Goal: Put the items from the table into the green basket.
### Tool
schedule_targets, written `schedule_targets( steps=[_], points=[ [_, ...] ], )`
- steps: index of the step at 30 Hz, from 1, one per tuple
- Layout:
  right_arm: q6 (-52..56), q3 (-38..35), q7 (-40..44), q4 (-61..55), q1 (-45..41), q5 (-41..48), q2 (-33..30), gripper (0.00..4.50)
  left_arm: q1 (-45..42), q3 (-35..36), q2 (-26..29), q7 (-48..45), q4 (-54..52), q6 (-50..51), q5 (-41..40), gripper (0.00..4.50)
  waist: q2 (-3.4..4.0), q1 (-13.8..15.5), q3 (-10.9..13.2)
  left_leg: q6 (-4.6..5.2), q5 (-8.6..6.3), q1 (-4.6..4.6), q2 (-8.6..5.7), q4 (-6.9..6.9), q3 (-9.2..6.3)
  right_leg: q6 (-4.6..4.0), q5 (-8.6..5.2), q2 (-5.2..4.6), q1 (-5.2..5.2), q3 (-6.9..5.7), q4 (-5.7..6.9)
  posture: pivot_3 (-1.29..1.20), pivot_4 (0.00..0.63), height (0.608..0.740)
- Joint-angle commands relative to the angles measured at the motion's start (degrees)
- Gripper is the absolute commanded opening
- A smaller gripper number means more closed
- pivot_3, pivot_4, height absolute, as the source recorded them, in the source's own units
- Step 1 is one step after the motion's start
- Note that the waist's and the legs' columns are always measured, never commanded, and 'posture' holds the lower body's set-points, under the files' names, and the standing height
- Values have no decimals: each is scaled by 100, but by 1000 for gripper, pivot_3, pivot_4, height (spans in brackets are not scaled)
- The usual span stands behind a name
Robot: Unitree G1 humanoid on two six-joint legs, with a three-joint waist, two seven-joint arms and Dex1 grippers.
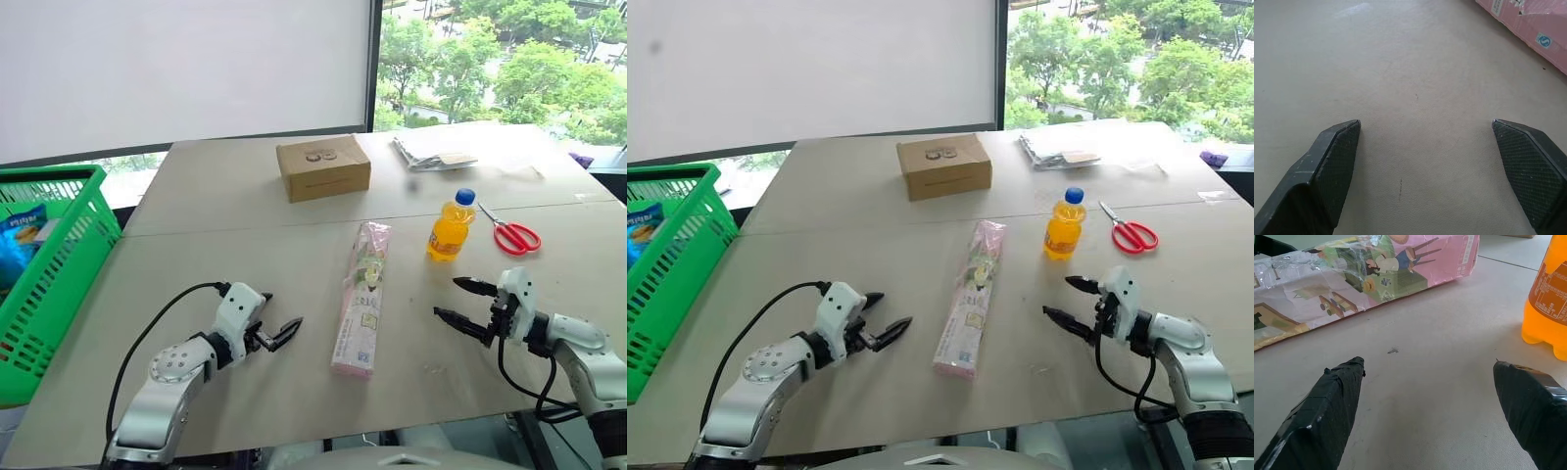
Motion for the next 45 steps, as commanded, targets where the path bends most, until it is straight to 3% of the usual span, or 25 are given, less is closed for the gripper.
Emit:
schedule_targets(
  steps=[1, 5, 16, 21, 27, 35, 45],
  points=[
    [-217, -118, 11, 144, -177, -74, -82, 4500, 37, 78, 6, 69, -242, -154, -7, 4443, 0, 1, 0, 0, 0, 0, 0, 0, 0, 0, 0, 0, 0, 0, 0, 79, 0, 724],
    [-541, -58, -257, 506, -286, -501, -97, 4500, 193, 106, -72, 85, -373, -173, -105, 4443, 0, 16, 0, 0, 0, 1, 0, 0, 3, 0, 0, -3, 0, 2, 0, 85, 0, 724],
    [-295, -341, -693, 446, -306, -266, 71, 4500, 85, 164, -66, 65, -312, -231, -220, 4443, 2, 61, 2, 0, 0, -1, 0, -1, 2, 0, 0, -2, 0, 2, 0, 74, 0, 724],
    [-154, -599, -1188, 497, -552, -158, 281, 4500, -96, 541, -40, -224, -358, -541, -669, 4443, 2, 56, 2, 0, 0, 0, 1, -1, 1, 0, 0, -2, -1, 2, 0, 74, 0, 724],
    [-66, -830, -1566, 723, -1108, -12, 512, 4500, -501, 1120, 381, -677, -880, -101, -1656, 4443, 3, 38, 3, 0, 0, -1, 1, 0, 5, -1, 0, 3, -1, 5, 2, 91, 0, 724],
    [75, -697, -1509, 1081, -1606, -5, 740, 4500, -672, 1533, 1428, -1251, -1610, 840, -2720, 4443, 2, 33, 6, 0, 0, -4, 0, -3, 1, -1, 1, 3, -2, 6, 0, 116, 0, 724],
    [-167, -579, -1556, 2036, -2181, -298, 985, 4500, -881, 1772, 1797, -1048, -2118, 1316, -3331, 4443, 6, 70, 10, 0, 0, 0, 0, -4, 2, -1, 1, 6, -1, 9, 2, 147, 0, 724]
  ],
)
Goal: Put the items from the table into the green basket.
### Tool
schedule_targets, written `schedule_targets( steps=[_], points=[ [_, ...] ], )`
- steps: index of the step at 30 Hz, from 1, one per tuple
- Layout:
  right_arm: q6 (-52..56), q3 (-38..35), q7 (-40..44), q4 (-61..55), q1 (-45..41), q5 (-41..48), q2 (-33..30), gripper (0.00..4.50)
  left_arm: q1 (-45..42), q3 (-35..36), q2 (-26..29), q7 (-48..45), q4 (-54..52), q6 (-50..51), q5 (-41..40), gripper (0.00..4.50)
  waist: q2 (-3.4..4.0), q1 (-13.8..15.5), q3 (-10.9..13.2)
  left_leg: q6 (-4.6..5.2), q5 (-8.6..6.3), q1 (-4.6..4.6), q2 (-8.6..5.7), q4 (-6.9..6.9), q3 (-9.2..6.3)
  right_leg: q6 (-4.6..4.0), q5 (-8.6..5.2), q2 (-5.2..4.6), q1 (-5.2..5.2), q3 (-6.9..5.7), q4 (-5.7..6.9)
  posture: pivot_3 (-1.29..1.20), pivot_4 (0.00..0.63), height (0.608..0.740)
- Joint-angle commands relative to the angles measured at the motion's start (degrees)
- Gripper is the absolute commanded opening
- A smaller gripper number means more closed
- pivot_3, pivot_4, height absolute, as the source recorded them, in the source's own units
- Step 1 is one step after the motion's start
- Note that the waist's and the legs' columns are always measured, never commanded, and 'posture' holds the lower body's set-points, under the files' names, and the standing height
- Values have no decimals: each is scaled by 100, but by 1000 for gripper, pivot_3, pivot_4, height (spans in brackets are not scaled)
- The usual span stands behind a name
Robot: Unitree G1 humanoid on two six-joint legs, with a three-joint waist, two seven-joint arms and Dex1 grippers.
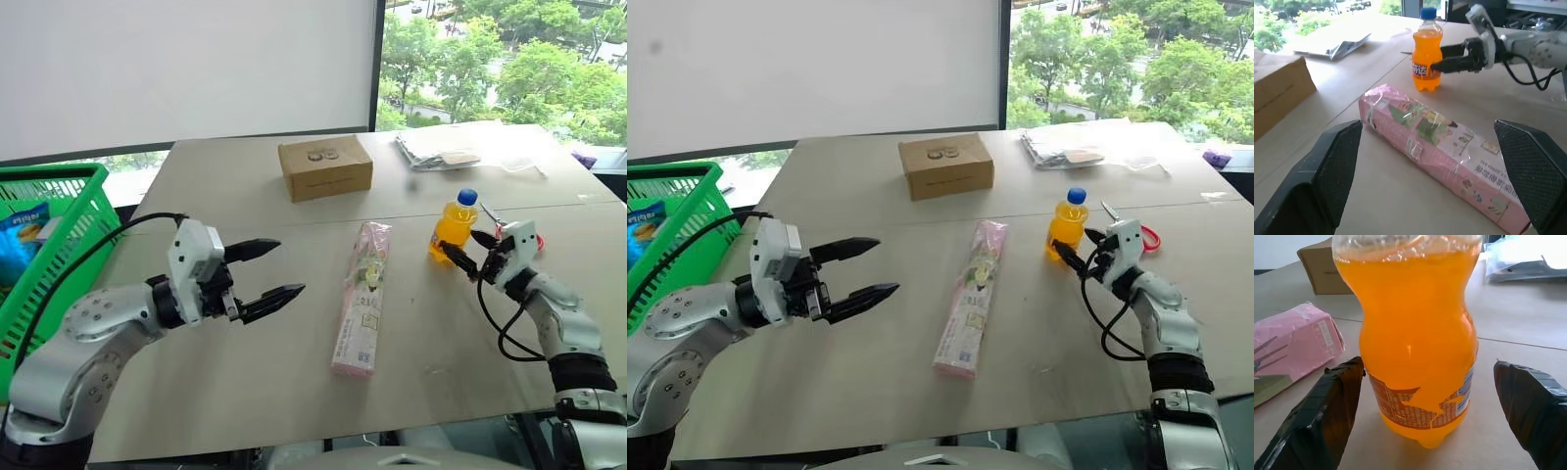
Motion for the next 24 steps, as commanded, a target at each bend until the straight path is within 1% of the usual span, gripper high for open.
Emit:
schedule_targets(
  steps=[1, 8, 12, 16, 18, 20, 21, 24],
  points=[
    [-237, 56, 11, 177, -323, -113, 36, 4500, -5, 125, 137, 29, -216, 60, -92, 4443, 1, 1, 1, 0, 0, 0, 0, 0, 0, 0, 0, 0, 0, 0, 0, 150, 0, 724],
    [-509, 28, -280, 1151, -907, -327, 314, 4500, -19, 16, 166, 1, -206, 56, -3, 4443, 3, 33, 2, 0, 0, 2, 0, 0, 2, -1, 0, 3, 0, 3, 1, 155, 0, 724],
    [-776, -1, -435, 1661, -1185, -427, 432, 4500, -197, 135, -79, 124, -172, -17, -275, 4443, 4, 81, 3, 0, 0, 0, 0, 0, 2, -3, 1, 3, -1, 4, 0, 162, 0, 724],
    [-921, 40, -487, 1826, -1225, -490, 508, 4500, -106, 311, -79, -15, -264, 63, -679, 4443, 4, 82, 3, 0, 0, -1, 0, 0, 1, -12, 8, 2, -1, 4, 0, 164, 0, 724],
    [-995, 78, -463, 1826, -1189, -524, 518, 3979, -99, 325, -39, -48, -260, 58, -745, 4500, 4, 81, 3, 0, 0, -1, 0, -1, 0, -11, 7, 2, -1, 3, 0, 161, 0, 724],
    [-1009, 70, -461, 1771, -1147, -528, 526, 3282, -114, 298, 57, -88, -204, 81, -701, 4500, 5, 78, 3, 0, 0, 0, 0, -1, 2, -9, 5, 2, -1, 5, 1, 156, 0, 724],
    [-1015, 65, -461, 1730, -1119, -534, 526, 3150, -138, 272, 91, -110, -162, 74, -664, 4500, 5, 77, 3, 0, 0, 0, 0, 0, 2, -6, 3, 3, -1, 5, 1, 146, 0, 724],
    [-1080, 75, -473, 1625, -1025, -582, 505, 3150, -215, 156, 155, -229, -67, 29, -612, 4500, 6, 75, 3, 0, 0, 1, 0, -1, 1, -5, 2, 5, -1, 4, 1, 130, 0, 724]
  ],
)
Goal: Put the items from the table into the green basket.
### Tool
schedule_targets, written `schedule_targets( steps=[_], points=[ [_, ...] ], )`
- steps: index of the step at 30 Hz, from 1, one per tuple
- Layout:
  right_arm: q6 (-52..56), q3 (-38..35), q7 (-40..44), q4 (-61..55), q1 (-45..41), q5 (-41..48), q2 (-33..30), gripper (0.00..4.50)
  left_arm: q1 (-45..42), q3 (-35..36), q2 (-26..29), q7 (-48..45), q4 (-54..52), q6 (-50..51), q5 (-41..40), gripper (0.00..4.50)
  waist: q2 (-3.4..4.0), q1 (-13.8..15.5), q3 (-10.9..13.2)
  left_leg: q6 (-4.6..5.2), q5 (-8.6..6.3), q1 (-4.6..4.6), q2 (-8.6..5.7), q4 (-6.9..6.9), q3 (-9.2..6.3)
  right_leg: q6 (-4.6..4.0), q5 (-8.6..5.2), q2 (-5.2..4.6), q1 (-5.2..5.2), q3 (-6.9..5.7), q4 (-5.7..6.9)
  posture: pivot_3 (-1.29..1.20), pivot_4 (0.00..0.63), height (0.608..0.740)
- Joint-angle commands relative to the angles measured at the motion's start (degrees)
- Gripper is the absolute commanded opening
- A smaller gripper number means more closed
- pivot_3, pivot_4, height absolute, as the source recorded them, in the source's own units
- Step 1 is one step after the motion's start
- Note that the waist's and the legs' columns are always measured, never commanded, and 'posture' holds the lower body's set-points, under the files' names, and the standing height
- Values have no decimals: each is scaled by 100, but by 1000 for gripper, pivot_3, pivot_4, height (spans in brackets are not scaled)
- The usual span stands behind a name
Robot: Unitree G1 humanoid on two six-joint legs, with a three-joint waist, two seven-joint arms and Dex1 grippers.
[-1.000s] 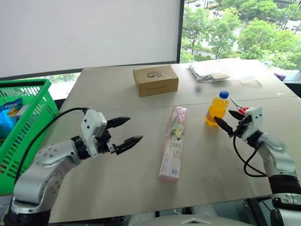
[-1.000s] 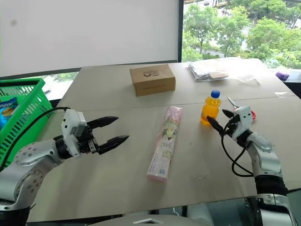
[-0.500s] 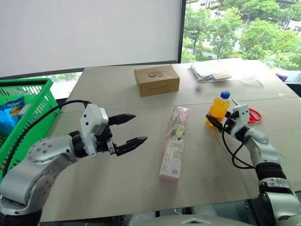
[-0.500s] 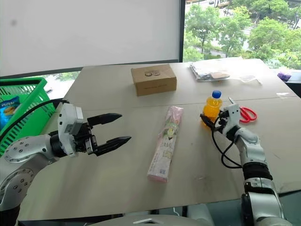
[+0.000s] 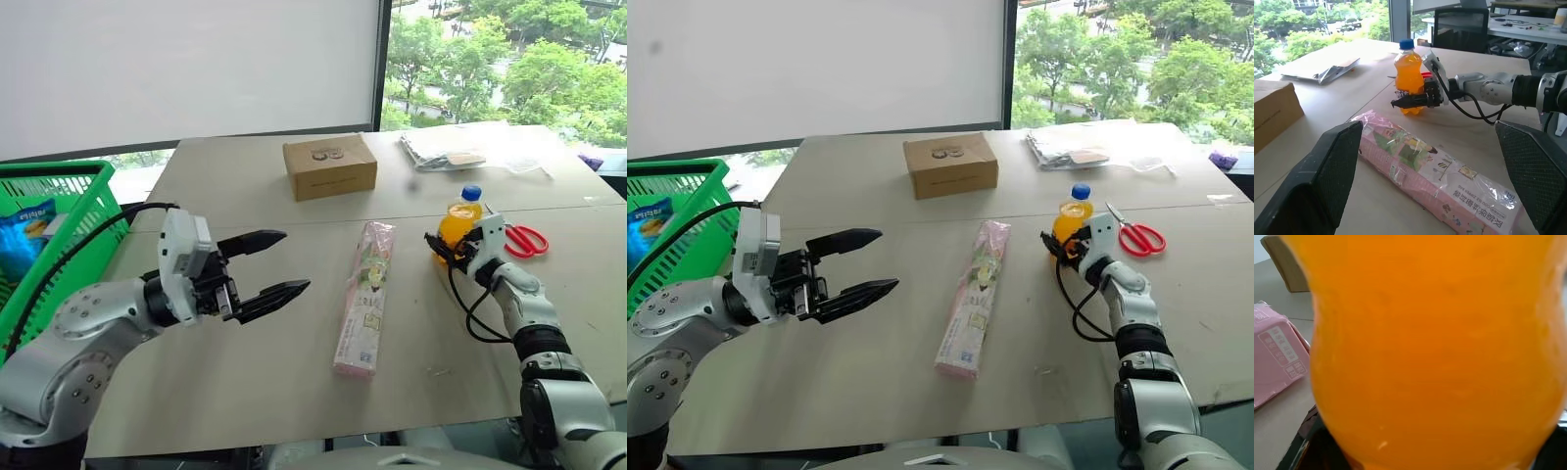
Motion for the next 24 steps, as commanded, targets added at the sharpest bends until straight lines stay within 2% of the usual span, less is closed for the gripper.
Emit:
schedule_targets(
  steps=[1, 5, 8, 10, 13, 16, 19, 24],
  points=[
    [-181, -36, -1, -300, 56, -5, -42, 3150, -172, -58, 76, -138, 60, -99, 46, 4500, 1, 0, 1, 0, 0, 0, 0, 0, 0, 0, 0, 0, 0, 0, 0, 130, 0, 724],
    [-156, 44, 133, -683, 157, -11, -97, 3150, -443, -277, -34, 98, 189, -169, 346, 4500, 3, -2, 2, 0, 0, -1, -1, 0, 0, 0, 0, -1, 0, 0, -1, 118, 0, 724],
    [112, 467, 755, -1717, 306, 124, -97, 3150, -810, -686, -255, 642, 287, 72, 529, 4500, 20, -4, 14, 0, 0, -2, -2, 1, -2, 4, 1, -2, 0, -1, -1, 108, 0, 724],
    [550, 695, 1084, -2476, 387, 392, -64, 3150, -986, -911, -371, 836, 229, 297, 438, 4500, 33, -60, 24, 0, 0, -2, -1, 0, 3, 22, 11, 2, -2, 6, 0, 108, 0, 724],
    [1780, 1062, 1458, -3945, 378, 1209, 0, 3150, -1374, -1159, -740, 1018, 323, 412, 252, 4500, 35, -118, 27, 0, 0, -5, 4, -1, 2, 23, 13, 6, -8, 8, 4, 95, 0, 724],
    [2781, 1393, 1740, -4879, 256, 1812, -64, 3150, -1664, -1230, -912, 803, 385, 557, -153, 4500, 34, -132, 27, 0, 0, -6, 6, -1, -8, 22, 13, 8, -7, -2, 4, 89, 0, 724],
    [3423, 1706, 1942, -5396, 58, 2184, -85, 3150, -1968, -1257, -977, 605, 528, 634, -425, 4500, 32, -133, 26, 0, 0, -7, 5, 1, -12, 23, 12, 7, -6, -10, 1, 86, 0, 724],
    [3793, 2155, 2249, -5652, -151, 2256, -159, 3150, -2248, -1341, -961, 429, 722, 621, -354, 4500, 27, -132, 27, 0, 0, -8, -3, 4, -12, 25, 10, 3, -5, -14, 0, 88, 0, 724]
  ],
)
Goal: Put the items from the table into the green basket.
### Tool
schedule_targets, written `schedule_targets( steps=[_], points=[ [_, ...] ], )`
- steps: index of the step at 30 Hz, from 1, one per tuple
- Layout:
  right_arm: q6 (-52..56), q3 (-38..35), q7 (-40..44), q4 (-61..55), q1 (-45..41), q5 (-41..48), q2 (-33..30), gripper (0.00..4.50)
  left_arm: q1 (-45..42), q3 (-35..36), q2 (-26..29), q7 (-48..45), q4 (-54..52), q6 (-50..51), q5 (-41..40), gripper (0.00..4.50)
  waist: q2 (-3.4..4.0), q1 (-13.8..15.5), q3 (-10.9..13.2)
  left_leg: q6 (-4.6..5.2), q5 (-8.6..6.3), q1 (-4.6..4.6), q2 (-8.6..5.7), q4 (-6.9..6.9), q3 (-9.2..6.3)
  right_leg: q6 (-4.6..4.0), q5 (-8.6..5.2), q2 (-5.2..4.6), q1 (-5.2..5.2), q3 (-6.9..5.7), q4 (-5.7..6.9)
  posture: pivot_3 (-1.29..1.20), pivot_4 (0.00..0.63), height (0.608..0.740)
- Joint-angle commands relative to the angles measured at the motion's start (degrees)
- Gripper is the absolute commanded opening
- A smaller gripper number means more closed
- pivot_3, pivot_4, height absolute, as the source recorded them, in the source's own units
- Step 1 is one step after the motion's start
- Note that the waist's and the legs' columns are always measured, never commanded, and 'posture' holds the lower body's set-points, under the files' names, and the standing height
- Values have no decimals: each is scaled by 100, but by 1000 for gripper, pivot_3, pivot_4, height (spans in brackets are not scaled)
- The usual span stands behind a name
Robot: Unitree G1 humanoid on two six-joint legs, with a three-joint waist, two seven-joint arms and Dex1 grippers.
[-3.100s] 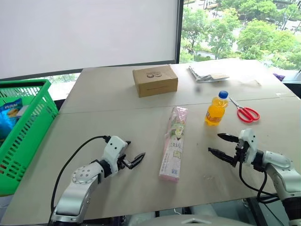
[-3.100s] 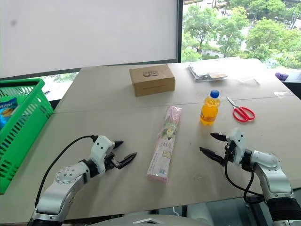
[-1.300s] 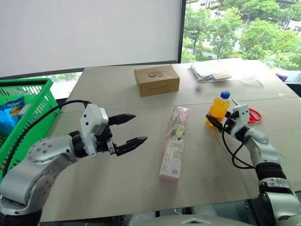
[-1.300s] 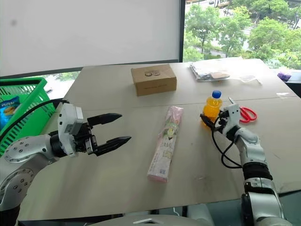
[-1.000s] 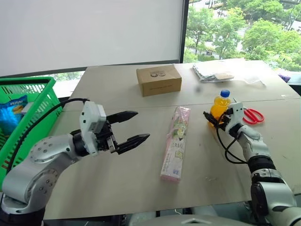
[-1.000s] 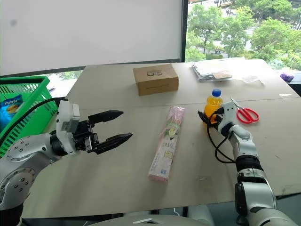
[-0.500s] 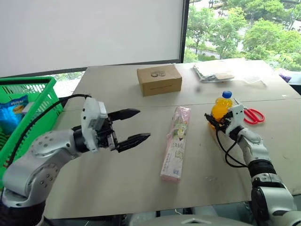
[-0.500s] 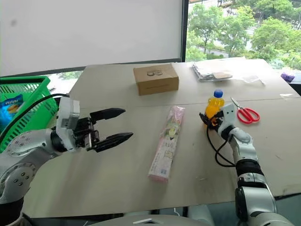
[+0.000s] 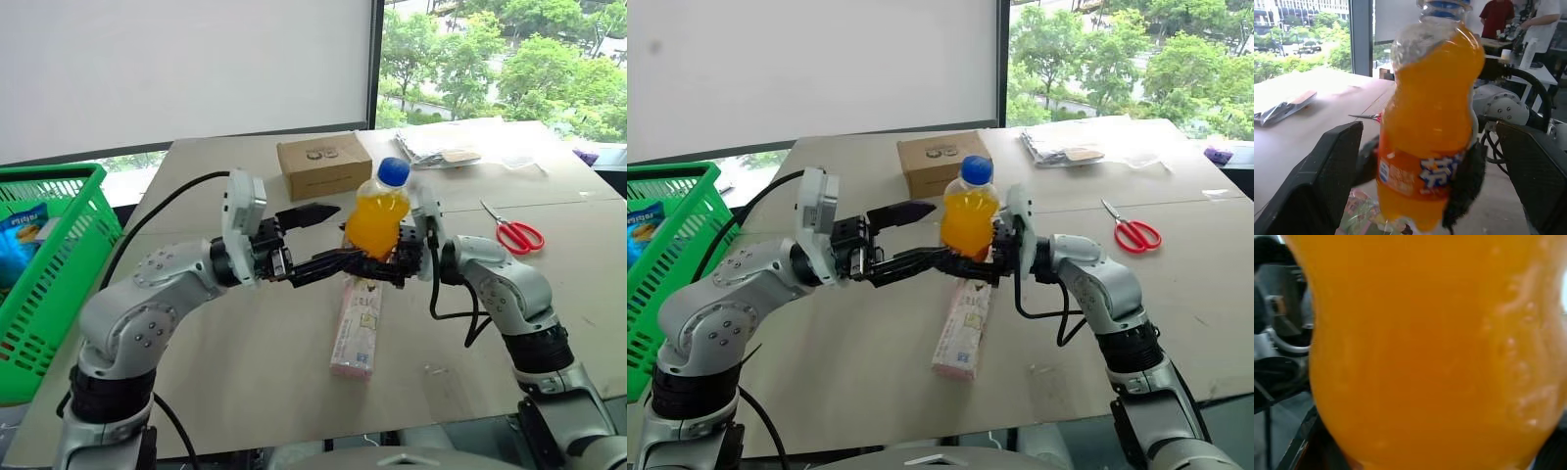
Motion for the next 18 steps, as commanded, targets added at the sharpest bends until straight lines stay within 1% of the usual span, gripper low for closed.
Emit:
schedule_targets(
  steps=[1, 5, 10, 12, 13, 15, 16, 18],
  points=[
    [60, 181, 266, -294, -247, 76, -74, 3150, -205, -21, 42, -125, 50, -1, -38, 4500, -7, -6, 5, 0, 0, 0, -1, 0, 1, 0, 0, -1, 0, 1, 0, 88, 0, 724],
    [2, 386, 315, -252, -363, -71, -58, 3150, -238, -132, 76, -202, 16, 143, -55, 4500, -16, -13, 11, 0, 0, -2, -1, 0, 0, 0, 0, 0, -1, 1, -2, 85, 0, 724],
    [-225, 419, 139, -58, -472, -285, 167, 3150, -222, -200, 64, -261, 44, 369, -273, 4500, -22, -17, 14, -1, 0, -2, 2, -1, -4, 0, 0, 2, -2, -2, -1, 90, 0, 724],
    [-282, 450, 178, -22, -454, -356, 164, 3150, -224, -251, 76, -300, 120, 396, -196, 3973, -22, -16, 14, -1, 0, -2, 2, -1, -5, 0, 0, 2, -1, -3, -1, 91, 0, 724],
    [-292, 456, 188, -18, -446, -376, 168, 3150, -229, -266, 72, -312, 156, 389, -156, 3806, -22, -12, 14, -1, 0, -2, 1, -1, -4, 0, 0, 2, -1, -3, -1, 87, 0, 724],
    [-287, 444, 177, -21, -438, -385, 194, 3150, -264, -282, 34, -273, 230, 379, -87, 2972, -26, -9, 17, -1, 0, -3, 0, 0, -5, 0, 0, 0, -1, -4, -1, 83, 0, 724],
    [-288, 428, 152, -17, -436, -391, 216, 3150, -286, -306, 28, -280, 261, 367, -45, 2838, -27, -11, 18, -1, 0, -4, 0, 0, -5, 0, 0, 0, -1, -4, -2, 83, 0, 724],
    [-298, 418, 100, -19, -441, -413, 251, 3150, -299, -340, 39, -311, 280, 340, 24, 2834, -28, -16, 18, -1, 0, -4, 0, 0, -4, 0, 0, -2, -1, -3, -2, 78, 0, 724]
  ],
)
